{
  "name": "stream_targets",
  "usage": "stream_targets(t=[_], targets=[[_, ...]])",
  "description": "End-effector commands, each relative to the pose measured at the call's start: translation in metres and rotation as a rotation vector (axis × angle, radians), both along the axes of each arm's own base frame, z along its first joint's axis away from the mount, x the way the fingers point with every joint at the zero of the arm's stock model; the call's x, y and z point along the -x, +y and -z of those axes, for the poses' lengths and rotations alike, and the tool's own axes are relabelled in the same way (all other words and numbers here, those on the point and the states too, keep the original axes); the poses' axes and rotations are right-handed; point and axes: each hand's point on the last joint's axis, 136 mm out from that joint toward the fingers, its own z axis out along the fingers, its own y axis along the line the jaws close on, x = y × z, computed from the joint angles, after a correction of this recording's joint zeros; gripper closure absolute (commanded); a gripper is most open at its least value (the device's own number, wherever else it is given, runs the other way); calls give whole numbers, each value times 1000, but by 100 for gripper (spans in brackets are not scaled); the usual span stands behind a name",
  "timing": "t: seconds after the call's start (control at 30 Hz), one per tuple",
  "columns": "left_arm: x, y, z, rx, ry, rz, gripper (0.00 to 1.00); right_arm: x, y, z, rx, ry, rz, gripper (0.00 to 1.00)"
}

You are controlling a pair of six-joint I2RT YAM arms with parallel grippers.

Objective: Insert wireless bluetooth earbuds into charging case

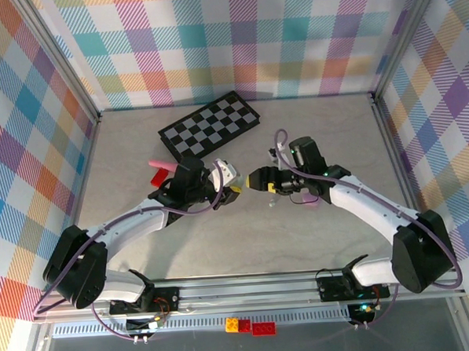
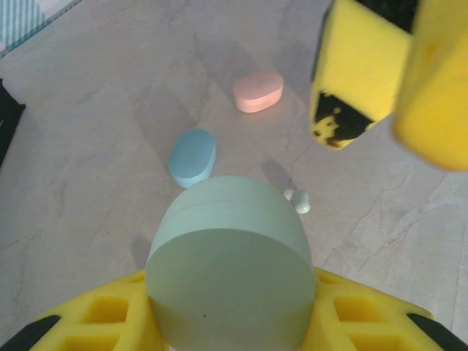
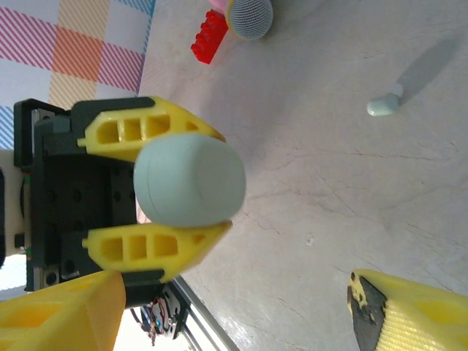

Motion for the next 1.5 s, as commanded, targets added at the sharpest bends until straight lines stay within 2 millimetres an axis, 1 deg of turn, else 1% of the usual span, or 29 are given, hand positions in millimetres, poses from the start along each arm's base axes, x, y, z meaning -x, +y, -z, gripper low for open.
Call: stream_targets(t=[0.0, 0.1, 0.33, 0.57, 0.83, 0.9, 1.0, 1.03, 1.1, 1.2, 1.23, 1.3, 1.47], targets=[[13, -8, -9, 20, -33, 82, 63, -4, 16, -18, -30, -55, -48, 22], [14, -9, -10, 17, -24, 92, 63, -5, 22, -17, -39, -43, -69, 25], [15, -8, -7, 4, -6, 92, 63, -4, 36, -6, -35, -7, -118, 33], [15, -5, -7, -16, -23, 83, 62, -8, 40, 7, -7, 27, -117, 44], [15, -4, -9, -12, -36, 81, 62, -10, 46, 15, -1, 48, -132, 54], [13, -4, -9, -13, -43, 77, 61, -10, 47, 15, -4, 54, -138, 62], [11, -1, -8, -16, -57, 59, 60, -10, 44, 12, 5, 46, -125, 78], [9, -1, -9, -14, -68, 51, 59, -10, 43, 11, 7, 38, -120, 79], [6, 1, -11, 1, -96, 30, 53, -9, 42, 3, -1, 20, -116, 80], [4, 3, -22, 54, -148, -1, 36, -8, 40, -14, -49, -13, -109, 80], [4, 4, -27, 78, -166, -10, 32, -8, 38, -20, -71, -20, -104, 80], [4, 6, -39, 148, -204, -34, 27, -7, 35, -35, -129, -31, -100, 81], [11, 14, -73, 379, -264, -58, 23, 1, 30, -83, -341, 22, -127, 81]])
